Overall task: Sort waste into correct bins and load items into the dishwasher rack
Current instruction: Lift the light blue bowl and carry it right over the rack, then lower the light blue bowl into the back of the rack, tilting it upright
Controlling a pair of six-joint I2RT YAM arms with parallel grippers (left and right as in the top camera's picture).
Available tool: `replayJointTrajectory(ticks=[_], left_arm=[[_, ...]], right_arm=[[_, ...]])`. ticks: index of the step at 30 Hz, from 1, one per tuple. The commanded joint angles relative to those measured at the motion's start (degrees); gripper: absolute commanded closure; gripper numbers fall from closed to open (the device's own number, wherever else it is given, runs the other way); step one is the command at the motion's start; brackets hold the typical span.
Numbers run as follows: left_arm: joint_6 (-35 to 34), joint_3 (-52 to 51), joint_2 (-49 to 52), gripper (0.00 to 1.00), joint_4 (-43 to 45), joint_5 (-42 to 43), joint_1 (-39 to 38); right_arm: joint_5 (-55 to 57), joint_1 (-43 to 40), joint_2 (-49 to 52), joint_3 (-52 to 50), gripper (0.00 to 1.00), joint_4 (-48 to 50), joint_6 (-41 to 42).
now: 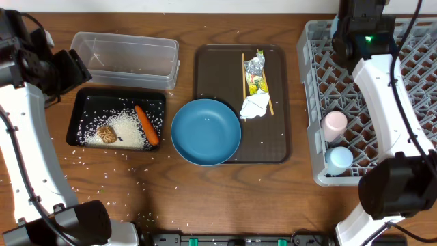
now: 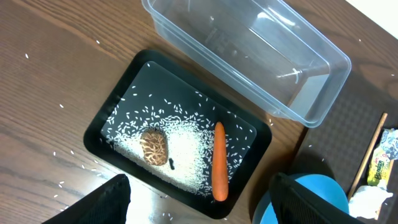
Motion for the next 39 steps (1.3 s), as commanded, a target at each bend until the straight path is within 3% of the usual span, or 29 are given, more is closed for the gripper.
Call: replayJointTrajectory(ticks=[1,7,21,39], left_arm=[[-0.7,-0.3,0.7,0.27,-0.3,0.4,0.1],[-1.9,-0.3,0.7,0.27,0.1,0.3,0.1],[-2.7,-0.3,0.7,0.28,0.1,0.3,0.1],[-2.7,-0.3,0.7,0.28,0.1,0.4,0.1]], right_arm=[[8.0,-3.6,2.4,0.5,0.99,1.1,-7.8],[2.5,-7.2,3.8,0.5,0.99,1.6,-12.4],[0.0,-8.6,11.0,0.5,0.99,6.8,-41.9],[0.1,-4.9,12.1,0.5,0.99,6.5,-44.0]])
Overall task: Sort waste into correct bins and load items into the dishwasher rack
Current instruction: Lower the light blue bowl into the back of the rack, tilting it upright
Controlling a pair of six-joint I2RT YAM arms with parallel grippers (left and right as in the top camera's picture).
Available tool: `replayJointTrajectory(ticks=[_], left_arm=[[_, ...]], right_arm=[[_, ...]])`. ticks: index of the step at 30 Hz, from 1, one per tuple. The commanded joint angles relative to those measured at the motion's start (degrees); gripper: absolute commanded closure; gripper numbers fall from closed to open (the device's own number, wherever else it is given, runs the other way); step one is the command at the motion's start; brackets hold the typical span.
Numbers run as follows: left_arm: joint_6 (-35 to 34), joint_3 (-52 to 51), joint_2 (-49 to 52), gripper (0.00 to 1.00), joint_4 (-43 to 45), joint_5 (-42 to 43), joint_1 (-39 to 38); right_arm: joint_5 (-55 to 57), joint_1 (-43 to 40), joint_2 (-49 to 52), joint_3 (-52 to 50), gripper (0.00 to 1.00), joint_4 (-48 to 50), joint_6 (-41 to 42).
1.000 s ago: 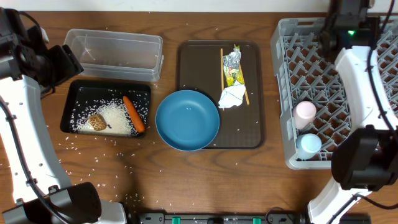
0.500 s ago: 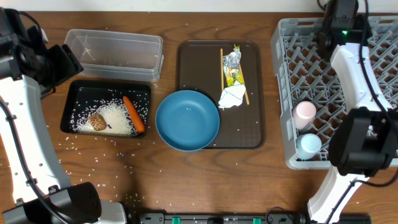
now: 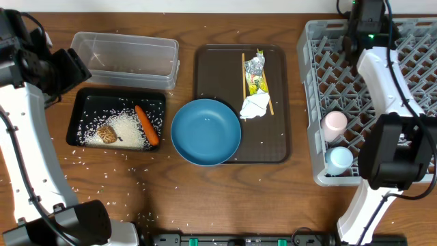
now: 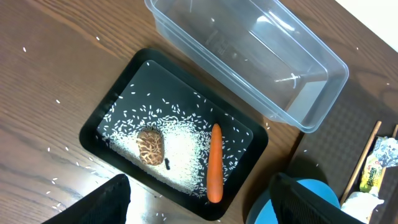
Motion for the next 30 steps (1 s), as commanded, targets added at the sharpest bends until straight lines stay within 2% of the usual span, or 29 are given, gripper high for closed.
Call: replayJointTrajectory(ticks=[1,9,15,30], left_arm=[[-0.1,-0.3,0.7,0.27,-0.1,0.4,0.1],[-0.8,-0.4,0.7,0.28,-0.1,0.6,0.1],[-0.8,-0.4,0.7,0.28,-0.2,0.5,0.1],[-1.0,-1.0,0.7,0.28,-0.4,0.6,0.1]], right_arm=[[0.7,1.7,-0.4,0.5,0.99,-1.1,-0.6],[1.8,2.2,0.0,0.5,0.99,-3.2,-0.6],[7.7,2.2,0.0,0.5,0.99,1.0,-3.0],[7.3,3.0,1.7,0.5,0.99,-0.5,-3.8]])
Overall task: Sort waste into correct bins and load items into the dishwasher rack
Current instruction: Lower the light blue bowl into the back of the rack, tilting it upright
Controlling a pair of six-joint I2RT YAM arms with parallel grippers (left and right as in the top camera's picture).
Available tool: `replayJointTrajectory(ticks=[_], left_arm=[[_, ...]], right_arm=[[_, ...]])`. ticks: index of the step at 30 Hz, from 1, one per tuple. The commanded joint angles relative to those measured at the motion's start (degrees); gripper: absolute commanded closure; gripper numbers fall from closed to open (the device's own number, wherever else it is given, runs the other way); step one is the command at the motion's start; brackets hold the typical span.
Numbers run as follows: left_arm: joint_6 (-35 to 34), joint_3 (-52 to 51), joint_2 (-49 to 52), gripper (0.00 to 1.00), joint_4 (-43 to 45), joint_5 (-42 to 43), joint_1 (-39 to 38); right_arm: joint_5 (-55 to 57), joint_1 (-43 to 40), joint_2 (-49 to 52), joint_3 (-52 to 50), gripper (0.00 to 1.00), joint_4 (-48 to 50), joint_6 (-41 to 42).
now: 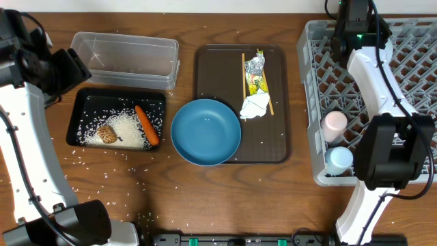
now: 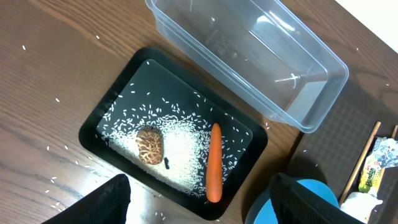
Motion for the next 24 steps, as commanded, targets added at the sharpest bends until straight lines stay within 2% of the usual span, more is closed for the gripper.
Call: replayJointTrajectory(ticks=[1,13,20,24], left_arm=[[-0.6,-1.1,0.7,0.28,-0.3,0.5,0.1],[-1.0,-2.6,0.7,0.28,0.5,0.6,0.1],[-1.0,-2.6,0.7,0.28,0.5,0.6,0.1],[-1.0,-2.6,0.7,0.28,0.5,0.6,0.1]], right_arm=[[1.5,0.5,1.9,0.5,0.99,-1.0,-0.8],[2.7,0.5,2.8,0.5,0.99,-1.8,-0.9],[9.3,0.5,2.8,0.5,0.99,7.9,-9.6],[8.2,1.3,2.8,0.5,0.99,8.8,-11.7]])
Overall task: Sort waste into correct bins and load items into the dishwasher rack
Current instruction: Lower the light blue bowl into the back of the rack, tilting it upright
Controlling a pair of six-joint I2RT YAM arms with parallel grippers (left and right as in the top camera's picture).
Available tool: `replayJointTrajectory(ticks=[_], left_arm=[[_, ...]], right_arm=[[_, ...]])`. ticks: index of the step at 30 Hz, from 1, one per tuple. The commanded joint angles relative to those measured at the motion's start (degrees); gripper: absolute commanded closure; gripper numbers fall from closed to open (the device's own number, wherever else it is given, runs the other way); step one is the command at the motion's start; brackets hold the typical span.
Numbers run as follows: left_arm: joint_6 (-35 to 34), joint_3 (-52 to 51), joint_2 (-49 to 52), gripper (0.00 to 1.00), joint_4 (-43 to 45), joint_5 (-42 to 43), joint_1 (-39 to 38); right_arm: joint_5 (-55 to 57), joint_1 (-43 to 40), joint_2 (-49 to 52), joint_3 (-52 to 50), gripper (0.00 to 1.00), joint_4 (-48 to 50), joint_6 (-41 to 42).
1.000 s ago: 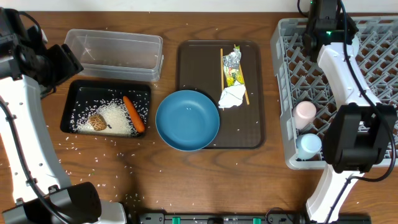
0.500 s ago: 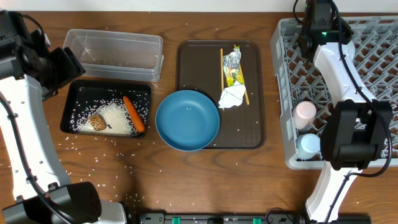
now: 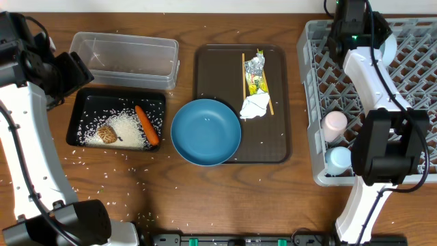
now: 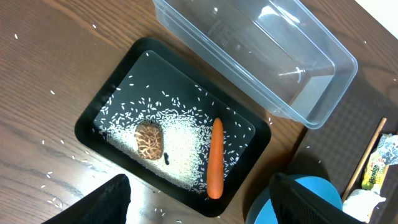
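My left gripper (image 4: 202, 208) hangs open above the near edge of the black bin (image 4: 99, 118), nothing between its fingers (image 4: 112, 199). In that bin lie rice, a brown lump (image 4: 150, 142) and a carrot (image 4: 214, 158). The empty clear bin (image 3: 126, 58) stands behind it. A blue plate (image 3: 205, 132) overlaps the brown tray (image 3: 218, 61), which carries chopsticks (image 3: 244, 75), a foil wrapper (image 3: 255, 65), a yellow wrapper (image 3: 256, 85) and a white napkin (image 3: 255, 106). My right arm's wrist (image 3: 351, 24) is over the far left of the dish rack (image 3: 311, 102); its fingers are hidden.
The rack holds a pink cup (image 3: 335, 123) and a pale blue cup (image 3: 339, 158) at its near left. A pale round thing (image 3: 388, 44) shows beside the right wrist. Rice grains are scattered on the wooden table (image 3: 102, 184) around the black bin.
The left wrist has shifted slightly over the black bin, still open. The right wrist stays at the rack's far left, and a pale round thing now shows beside it.
The left gripper has stayed open above the black bin at every moment, with only small shifts. The right wrist stood over the rack's far part, then farther back, then a little left, where it still is. Plate, tray waste and cups have not moved.
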Motion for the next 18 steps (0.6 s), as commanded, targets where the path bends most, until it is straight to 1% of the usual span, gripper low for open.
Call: replayJointTrajectory(ticks=[1,6,18], left_arm=[[-0.8,-0.5,0.7,0.27,0.0,0.3,0.1],[-0.8,-1.6,0.7,0.27,0.1,0.3,0.1],[-0.8,-2.0,0.7,0.27,0.5,0.3,0.1]], right_arm=[[0.9,1.3,0.5,0.5,0.99,-0.3,-3.6],[-4.1,2.6,0.5,0.5,0.99,-4.5,-3.6],[-3.8,2.4,0.5,0.5,0.99,-4.9,-4.6]])
